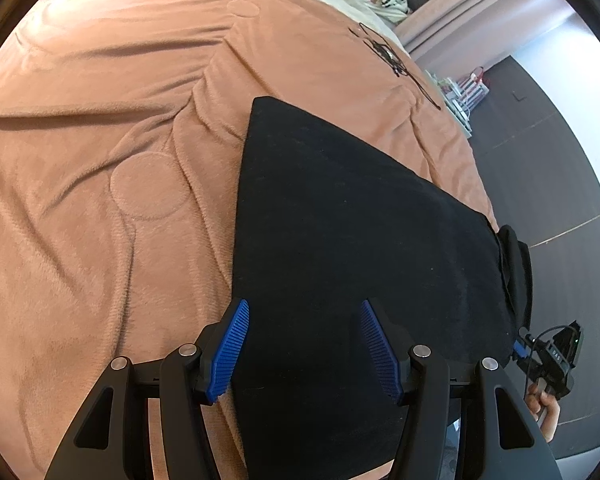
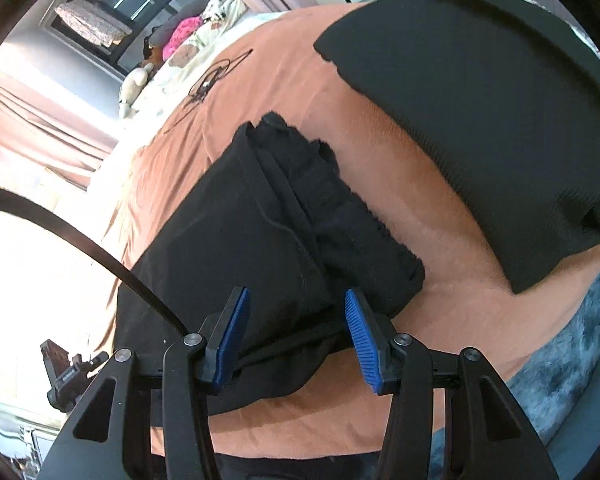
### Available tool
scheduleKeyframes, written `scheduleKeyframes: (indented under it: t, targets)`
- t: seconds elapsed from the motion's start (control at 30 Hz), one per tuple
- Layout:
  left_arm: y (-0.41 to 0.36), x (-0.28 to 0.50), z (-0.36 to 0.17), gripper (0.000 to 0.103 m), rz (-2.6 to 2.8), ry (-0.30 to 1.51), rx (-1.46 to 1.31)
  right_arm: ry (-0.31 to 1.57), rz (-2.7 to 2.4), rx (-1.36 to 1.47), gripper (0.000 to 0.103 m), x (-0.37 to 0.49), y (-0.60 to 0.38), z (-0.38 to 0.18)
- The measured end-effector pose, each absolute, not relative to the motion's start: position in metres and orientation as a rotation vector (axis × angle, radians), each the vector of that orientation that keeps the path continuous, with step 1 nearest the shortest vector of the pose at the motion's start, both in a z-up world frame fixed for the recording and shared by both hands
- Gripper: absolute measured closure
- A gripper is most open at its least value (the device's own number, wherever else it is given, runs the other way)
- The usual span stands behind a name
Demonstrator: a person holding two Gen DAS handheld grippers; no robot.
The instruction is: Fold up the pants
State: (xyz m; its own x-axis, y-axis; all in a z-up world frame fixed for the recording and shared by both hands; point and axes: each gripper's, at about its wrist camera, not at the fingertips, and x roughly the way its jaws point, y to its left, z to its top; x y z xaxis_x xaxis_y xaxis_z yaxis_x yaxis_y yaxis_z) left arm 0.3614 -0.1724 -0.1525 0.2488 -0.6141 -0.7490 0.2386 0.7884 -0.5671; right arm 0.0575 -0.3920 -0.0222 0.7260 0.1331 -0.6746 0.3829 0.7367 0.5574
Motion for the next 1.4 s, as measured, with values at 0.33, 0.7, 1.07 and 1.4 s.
scheduleKeyframes:
  t: [0.33, 0.7, 1.07, 1.4]
  targets:
    - [-0.172, 0.365, -0.154, 0.042, -0.617, 1.188, -0.403, 0.669, -0.098, 0.817, 0.055, 0.068, -0.397, -0.014]
    - [-0.176, 0.366, -0.156, 0.042, -0.604, 1.187, -0.405, 0.661, -0.16, 0.621, 0.096, 0.067, -0.389, 0.028]
    - [-0.178, 0.365, -0.155, 0.042, -0.608, 1.183, -0.408, 0.698, -0.272, 0.609, 0.097, 0.036, -0.375, -0.01]
    - [-0.17, 0.37, -0.162, 0.042, -0.615, 1.209, -0.467, 0.665, -0.283, 0.609, 0.097, 0.019, -0.371, -0.004]
